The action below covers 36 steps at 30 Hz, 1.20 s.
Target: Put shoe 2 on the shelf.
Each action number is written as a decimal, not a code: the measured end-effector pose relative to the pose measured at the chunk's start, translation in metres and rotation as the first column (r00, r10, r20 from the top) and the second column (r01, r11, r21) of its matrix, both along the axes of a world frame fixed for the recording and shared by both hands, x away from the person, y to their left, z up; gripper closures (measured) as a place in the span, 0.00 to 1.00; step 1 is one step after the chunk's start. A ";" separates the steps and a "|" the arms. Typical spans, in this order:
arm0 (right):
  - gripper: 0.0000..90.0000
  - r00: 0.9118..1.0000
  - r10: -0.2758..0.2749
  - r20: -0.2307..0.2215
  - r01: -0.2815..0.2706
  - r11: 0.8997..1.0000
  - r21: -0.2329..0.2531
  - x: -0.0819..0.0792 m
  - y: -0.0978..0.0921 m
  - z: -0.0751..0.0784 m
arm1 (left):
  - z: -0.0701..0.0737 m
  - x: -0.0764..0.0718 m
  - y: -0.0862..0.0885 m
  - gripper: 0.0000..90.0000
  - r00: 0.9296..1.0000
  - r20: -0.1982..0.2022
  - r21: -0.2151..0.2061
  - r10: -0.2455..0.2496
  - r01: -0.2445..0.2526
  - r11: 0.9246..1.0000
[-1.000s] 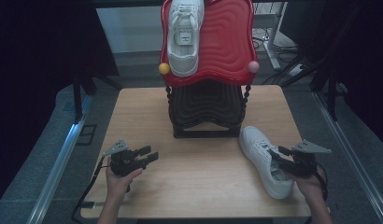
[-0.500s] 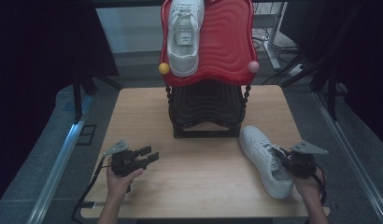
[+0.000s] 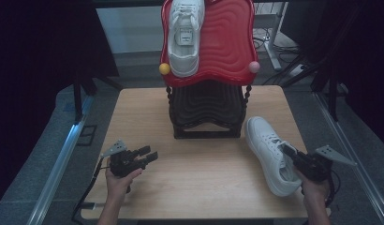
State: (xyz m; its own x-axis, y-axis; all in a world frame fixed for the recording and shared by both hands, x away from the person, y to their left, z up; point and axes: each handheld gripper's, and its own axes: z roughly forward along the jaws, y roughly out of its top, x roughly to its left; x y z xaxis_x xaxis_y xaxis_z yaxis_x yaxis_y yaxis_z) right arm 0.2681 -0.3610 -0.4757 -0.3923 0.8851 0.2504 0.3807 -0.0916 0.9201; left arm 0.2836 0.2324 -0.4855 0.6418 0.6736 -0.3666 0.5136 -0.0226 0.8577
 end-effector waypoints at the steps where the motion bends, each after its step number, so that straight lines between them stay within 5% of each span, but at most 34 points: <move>1: 0.92 1.000 -0.011 0.008 0.011 1.000 0.016 -0.001 -0.002 0.003 | 0.000 0.000 0.000 0.52 1.000 0.001 0.000 0.000 0.000 1.000; 9: 0.92 0.993 -0.098 0.061 0.089 0.986 0.142 0.012 -0.014 0.019 | -0.001 0.001 0.000 0.52 1.000 -0.006 0.000 -0.006 0.006 1.000; 18: 0.92 0.984 -0.151 0.099 0.127 0.967 0.219 0.056 -0.014 0.050 | 0.000 0.001 0.002 0.52 1.000 -0.002 -0.006 -0.007 0.007 1.000; 25: 0.93 0.975 -0.192 0.115 0.167 0.967 0.192 0.081 -0.013 0.082 | 0.000 0.001 0.005 0.52 1.000 -0.005 -0.015 0.004 -0.004 1.000; 36: 0.93 0.957 -0.211 0.197 0.154 0.951 0.269 0.100 -0.002 0.139 | 0.001 0.001 0.005 0.52 1.000 0.002 -0.016 0.000 0.000 1.000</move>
State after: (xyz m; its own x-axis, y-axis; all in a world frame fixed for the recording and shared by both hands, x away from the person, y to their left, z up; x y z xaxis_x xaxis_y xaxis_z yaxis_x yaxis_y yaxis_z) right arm 0.3679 -0.3629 -0.3363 -0.3003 0.8676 0.3964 0.1257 -0.3760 0.9181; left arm 0.2846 0.2377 -0.4846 0.6427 0.6673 -0.3763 0.5119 -0.0087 0.8590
